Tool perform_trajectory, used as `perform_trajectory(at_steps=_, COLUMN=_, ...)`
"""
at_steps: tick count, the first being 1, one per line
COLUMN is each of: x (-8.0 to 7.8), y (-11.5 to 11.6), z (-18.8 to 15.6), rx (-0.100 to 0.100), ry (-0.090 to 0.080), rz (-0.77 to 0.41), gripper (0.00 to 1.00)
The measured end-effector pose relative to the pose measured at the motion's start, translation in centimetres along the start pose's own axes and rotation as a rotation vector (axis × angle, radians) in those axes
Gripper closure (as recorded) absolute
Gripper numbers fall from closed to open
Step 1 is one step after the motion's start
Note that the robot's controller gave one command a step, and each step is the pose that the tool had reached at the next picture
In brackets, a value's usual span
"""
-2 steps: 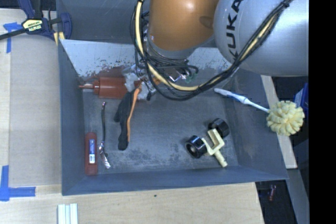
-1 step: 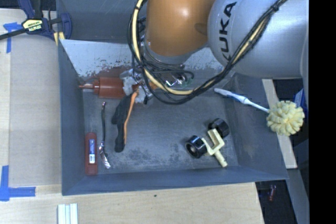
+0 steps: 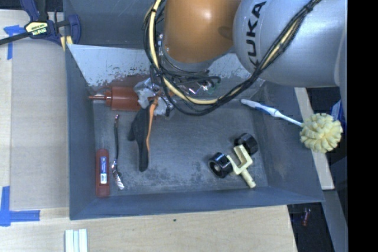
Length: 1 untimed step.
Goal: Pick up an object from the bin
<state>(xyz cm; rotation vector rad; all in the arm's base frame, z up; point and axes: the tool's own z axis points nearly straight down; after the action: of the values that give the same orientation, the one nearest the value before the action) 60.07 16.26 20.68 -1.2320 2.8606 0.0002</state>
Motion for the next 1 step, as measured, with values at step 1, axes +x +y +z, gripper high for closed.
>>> perform_trajectory(at_steps=1, x=0.91, y=-1.14, z=2.22, rx=0.001, ry=-0.001, rz=0.248, gripper=1.0)
